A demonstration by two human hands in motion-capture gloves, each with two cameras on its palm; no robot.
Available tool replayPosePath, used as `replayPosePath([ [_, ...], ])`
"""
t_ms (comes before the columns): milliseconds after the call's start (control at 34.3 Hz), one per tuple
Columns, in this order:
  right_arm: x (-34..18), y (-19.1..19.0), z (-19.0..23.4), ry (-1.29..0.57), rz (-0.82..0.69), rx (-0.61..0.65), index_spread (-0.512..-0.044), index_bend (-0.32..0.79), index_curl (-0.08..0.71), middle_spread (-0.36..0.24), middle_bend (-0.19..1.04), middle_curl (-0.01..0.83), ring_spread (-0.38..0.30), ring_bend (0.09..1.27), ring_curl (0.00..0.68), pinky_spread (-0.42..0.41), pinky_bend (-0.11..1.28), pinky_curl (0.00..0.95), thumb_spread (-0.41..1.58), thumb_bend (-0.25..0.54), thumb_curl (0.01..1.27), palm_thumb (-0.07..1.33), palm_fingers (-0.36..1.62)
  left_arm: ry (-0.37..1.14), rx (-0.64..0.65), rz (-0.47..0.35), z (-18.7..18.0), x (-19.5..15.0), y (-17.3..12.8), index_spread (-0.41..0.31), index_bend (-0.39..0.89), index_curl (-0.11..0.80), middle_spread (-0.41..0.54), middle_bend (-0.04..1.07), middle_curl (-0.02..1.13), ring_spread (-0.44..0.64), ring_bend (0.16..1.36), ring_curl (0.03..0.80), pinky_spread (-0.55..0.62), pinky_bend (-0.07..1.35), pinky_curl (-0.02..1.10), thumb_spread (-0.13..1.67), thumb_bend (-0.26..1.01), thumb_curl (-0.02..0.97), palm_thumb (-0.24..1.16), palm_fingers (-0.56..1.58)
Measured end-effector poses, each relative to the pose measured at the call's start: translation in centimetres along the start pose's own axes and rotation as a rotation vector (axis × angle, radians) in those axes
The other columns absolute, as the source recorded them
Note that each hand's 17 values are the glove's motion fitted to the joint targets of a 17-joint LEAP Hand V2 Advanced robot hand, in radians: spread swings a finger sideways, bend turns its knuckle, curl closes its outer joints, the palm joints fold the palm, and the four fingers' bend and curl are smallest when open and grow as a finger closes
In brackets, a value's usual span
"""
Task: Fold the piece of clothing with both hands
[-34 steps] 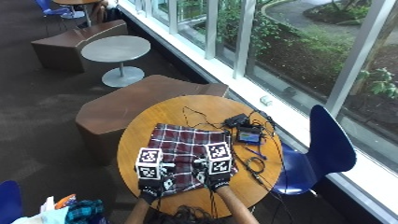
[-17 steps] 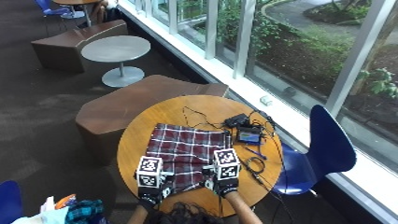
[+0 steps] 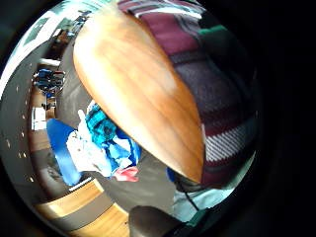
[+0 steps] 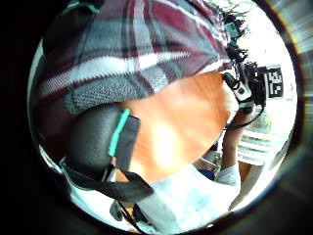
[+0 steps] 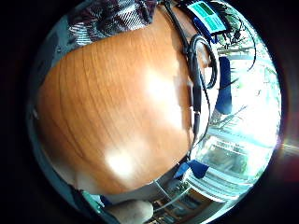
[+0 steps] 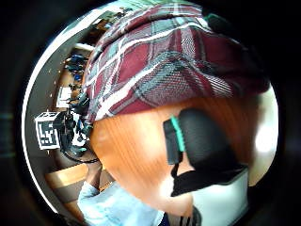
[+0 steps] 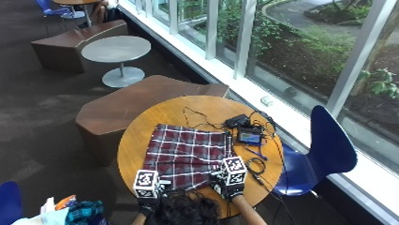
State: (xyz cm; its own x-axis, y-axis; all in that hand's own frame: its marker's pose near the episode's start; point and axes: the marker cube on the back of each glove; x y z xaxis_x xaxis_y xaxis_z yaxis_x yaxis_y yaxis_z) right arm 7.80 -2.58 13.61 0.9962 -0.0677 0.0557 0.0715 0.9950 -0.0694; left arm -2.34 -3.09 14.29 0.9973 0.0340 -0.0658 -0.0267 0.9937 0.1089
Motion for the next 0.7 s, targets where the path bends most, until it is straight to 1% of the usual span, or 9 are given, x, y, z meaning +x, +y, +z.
replayPosePath([
  [117, 0.1, -0.7, 0.5, 0.011, 0.010, 0.160, -0.370, 0.35, 0.311, -0.054, 0.27, 0.295, 0.033, 0.25, 0.189, 0.220, 0.18, 0.227, 1.23, 0.110, 0.30, 0.53, 0.35, -0.013, 0.205, -0.001, 0.5, -0.7, -1.5, -0.143, 0.33, 0.281, -0.021, 0.20, 0.32, 0.10, 0.53, 0.238, 0.15, 0.55, 0.26, 1.17, 0.05, 0.259, 0.28, 0.57],
  [175, 0.5, -1.3, 0.3, 0.056, 0.000, 0.267, -0.366, 0.43, 0.338, -0.113, 0.30, 0.310, -0.029, 0.31, 0.209, 0.201, 0.09, 0.189, 1.27, 0.159, 0.32, 0.61, 0.54, -0.030, 0.256, -0.001, -0.4, -0.9, -1.1, -0.189, 0.36, 0.307, -0.104, 0.24, 0.33, -0.01, 0.52, 0.245, 0.04, 0.58, 0.27, 1.21, 0.11, 0.288, 0.41, 0.83],
  [204, 0.8, -1.5, 0.0, 0.093, -0.009, 0.332, -0.365, 0.44, 0.343, -0.129, 0.30, 0.314, -0.057, 0.35, 0.223, 0.190, 0.08, 0.179, 1.29, 0.178, 0.33, 0.65, 0.60, -0.035, 0.283, 0.003, -1.0, -0.9, -0.8, -0.188, 0.32, 0.298, -0.108, 0.21, 0.32, -0.01, 0.50, 0.229, 0.04, 0.57, 0.26, 1.21, 0.09, 0.281, 0.39, 0.76],
  [233, 1.2, -1.7, -0.6, 0.137, -0.019, 0.401, -0.357, 0.44, 0.349, -0.140, 0.32, 0.325, -0.087, 0.41, 0.242, 0.175, 0.08, 0.171, 1.30, 0.196, 0.34, 0.68, 0.71, -0.039, 0.313, 0.011, -1.6, -1.0, -0.5, -0.214, 0.37, 0.323, -0.148, 0.26, 0.35, -0.08, 0.51, 0.252, -0.03, 0.56, 0.28, 1.23, 0.13, 0.296, 0.45, 0.95],
  [292, 1.7, -1.0, -2.0, 0.185, -0.046, 0.493, -0.346, 0.43, 0.352, -0.161, 0.35, 0.336, -0.138, 0.49, 0.261, 0.148, 0.07, 0.151, 1.31, 0.216, 0.34, 0.72, 0.88, -0.066, 0.371, 0.033, -3.2, -1.5, 0.5, -0.242, 0.36, 0.328, -0.195, 0.29, 0.35, -0.15, 0.50, 0.245, -0.09, 0.53, 0.27, 1.23, 0.14, 0.306, 0.50, 1.07],
  [379, 0.2, 2.2, -3.4, 0.048, -0.125, 0.465, -0.335, 0.36, 0.354, -0.192, 0.42, 0.370, -0.196, 0.60, 0.311, 0.104, 0.08, 0.143, 1.32, 0.218, 0.33, 0.75, 1.09, -0.133, 0.423, 0.092, -6.3, -2.9, 2.6, -0.271, 0.29, 0.336, -0.253, 0.35, 0.40, -0.25, 0.57, 0.296, -0.19, 0.51, 0.30, 1.25, 0.15, 0.311, 0.54, 1.22],
  [496, -0.5, 5.5, -6.9, -0.106, -0.189, 0.377, -0.321, 0.27, 0.372, -0.222, 0.53, 0.422, -0.229, 0.68, 0.376, 0.049, 0.15, 0.176, 1.33, 0.212, 0.32, 0.76, 1.24, 0.014, 0.379, 0.229, -9.9, -1.8, 3.8, -0.301, 0.18, 0.335, -0.317, 0.45, 0.45, -0.34, 0.70, 0.356, -0.29, 0.54, 0.33, 1.25, 0.15, 0.314, 0.57, 1.40],
  [584, 0.0, 4.7, -9.1, -0.179, -0.182, 0.312, -0.314, 0.12, 0.351, -0.221, 0.56, 0.447, -0.222, 0.78, 0.428, -0.128, 0.39, 0.265, 1.34, 0.205, 0.31, 0.76, 1.44, 0.017, 0.318, 0.263, -11.8, -1.7, 1.3, -0.310, 0.13, 0.326, -0.346, 0.52, 0.48, -0.36, 0.80, 0.401, -0.34, 0.63, 0.37, 1.25, 0.15, 0.313, 0.59, 1.49],
  [700, 0.5, 0.2, -11.0, -0.196, -0.125, 0.267, -0.304, 0.12, 0.339, -0.215, 0.62, 0.487, -0.217, 0.87, 0.474, -0.204, 0.55, 0.336, 1.36, 0.195, 0.30, 0.76, 1.46, -0.048, 0.198, 0.267, -12.4, -2.3, -4.9, -0.323, 0.14, 0.331, -0.369, 0.61, 0.51, -0.38, 0.88, 0.443, -0.38, 0.71, 0.41, 1.26, 0.13, 0.311, 0.61, 1.48],
])
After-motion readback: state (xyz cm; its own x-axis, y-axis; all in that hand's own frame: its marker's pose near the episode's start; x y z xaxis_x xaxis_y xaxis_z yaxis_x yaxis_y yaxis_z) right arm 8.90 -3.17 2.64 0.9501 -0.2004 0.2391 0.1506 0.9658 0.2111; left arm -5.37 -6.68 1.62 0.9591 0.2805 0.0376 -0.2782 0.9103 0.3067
